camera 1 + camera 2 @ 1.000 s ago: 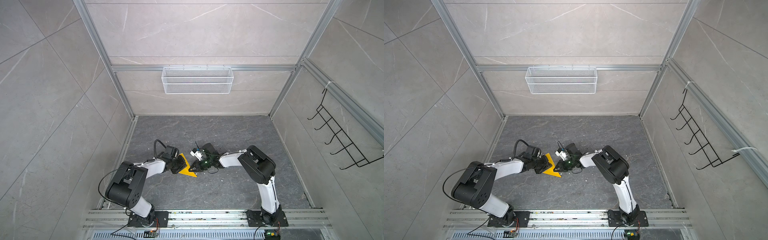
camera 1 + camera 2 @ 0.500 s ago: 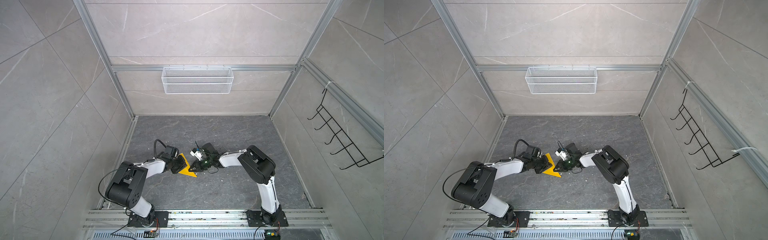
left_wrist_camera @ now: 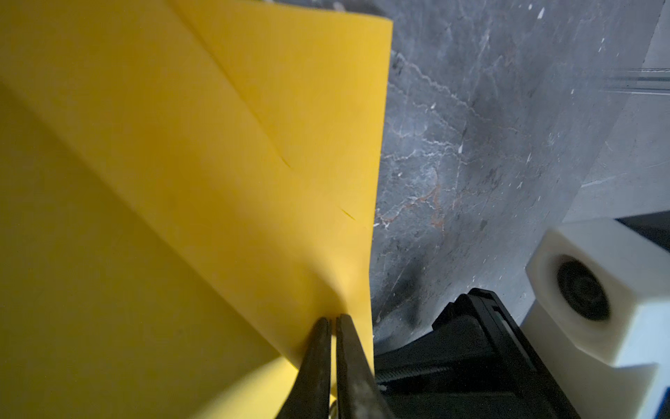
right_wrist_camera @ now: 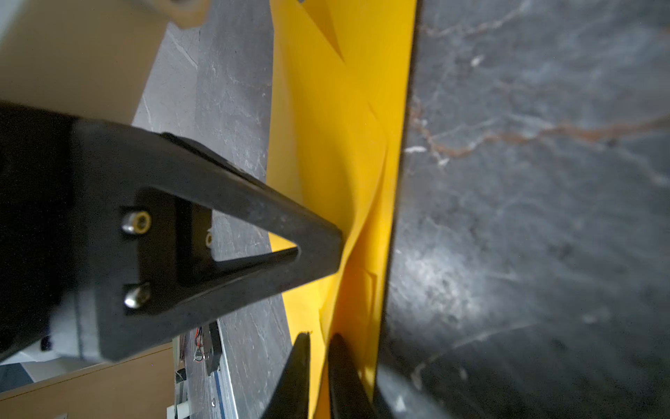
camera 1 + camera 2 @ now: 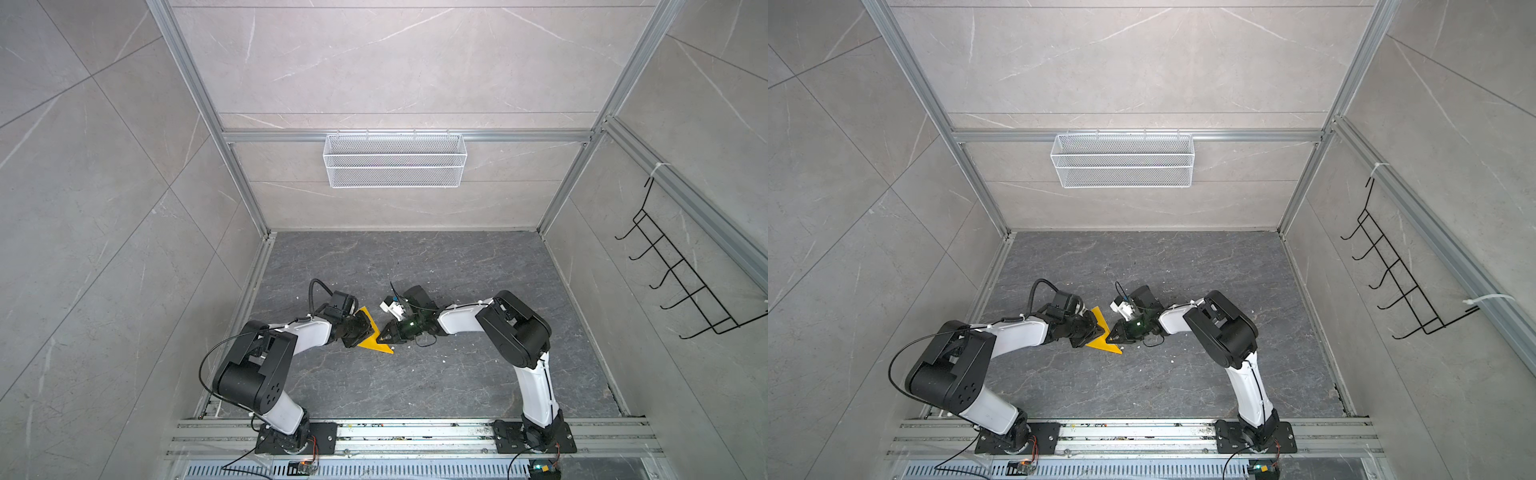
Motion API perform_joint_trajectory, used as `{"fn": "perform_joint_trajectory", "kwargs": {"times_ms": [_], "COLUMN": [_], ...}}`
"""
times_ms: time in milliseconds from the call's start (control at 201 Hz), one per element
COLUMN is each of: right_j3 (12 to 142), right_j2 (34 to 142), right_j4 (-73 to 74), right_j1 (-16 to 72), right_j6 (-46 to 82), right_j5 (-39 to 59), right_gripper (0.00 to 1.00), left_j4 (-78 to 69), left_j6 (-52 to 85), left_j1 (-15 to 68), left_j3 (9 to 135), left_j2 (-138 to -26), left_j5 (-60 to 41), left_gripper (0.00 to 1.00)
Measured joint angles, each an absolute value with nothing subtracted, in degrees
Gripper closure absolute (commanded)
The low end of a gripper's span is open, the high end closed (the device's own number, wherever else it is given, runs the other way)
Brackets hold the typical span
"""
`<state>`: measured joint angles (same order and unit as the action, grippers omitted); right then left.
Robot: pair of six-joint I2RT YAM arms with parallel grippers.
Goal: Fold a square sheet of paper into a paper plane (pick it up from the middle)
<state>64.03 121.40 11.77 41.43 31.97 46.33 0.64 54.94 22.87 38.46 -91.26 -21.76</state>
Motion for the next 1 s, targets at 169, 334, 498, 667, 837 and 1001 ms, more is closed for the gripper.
{"fn": "perform_joint_trajectory", "kwargs": {"times_ms": [169,334,498,667,837,1001], "right_j3": [64.18,64.18,64.05,64.05,64.07,64.07], "right_j2": [120.81,119.37,117.58,116.75,116.66,116.66], "right_j4": [11.14,7.97,3.31,-0.12,-1.52,-2.09], "right_j1": [41.56,41.54,41.47,41.32,41.21,41.21], "right_j6": [31.97,31.99,32.25,32.36,31.55,30.39], "right_j5": [46.04,44.99,43.72,43.07,42.61,41.82], "right_gripper": [0.76,0.75,0.75,0.79,0.84,0.84], "left_j4": [0.64,0.73,0.73,0.58,0.56,0.16], "left_j6": [54.94,54.94,54.94,54.94,54.96,54.96], "left_j1": [22.87,22.87,22.85,22.83,22.83,22.68], "left_j3": [38.46,38.46,38.46,38.35,38.33,38.09], "left_j2": [-91.33,-91.33,-91.33,-91.33,-91.33,-91.33], "left_j5": [-21.98,-22.2,-22.2,-22.24,-22.33,-22.52], "left_gripper": [0.89,0.89,0.89,0.89,0.89,0.89]}}
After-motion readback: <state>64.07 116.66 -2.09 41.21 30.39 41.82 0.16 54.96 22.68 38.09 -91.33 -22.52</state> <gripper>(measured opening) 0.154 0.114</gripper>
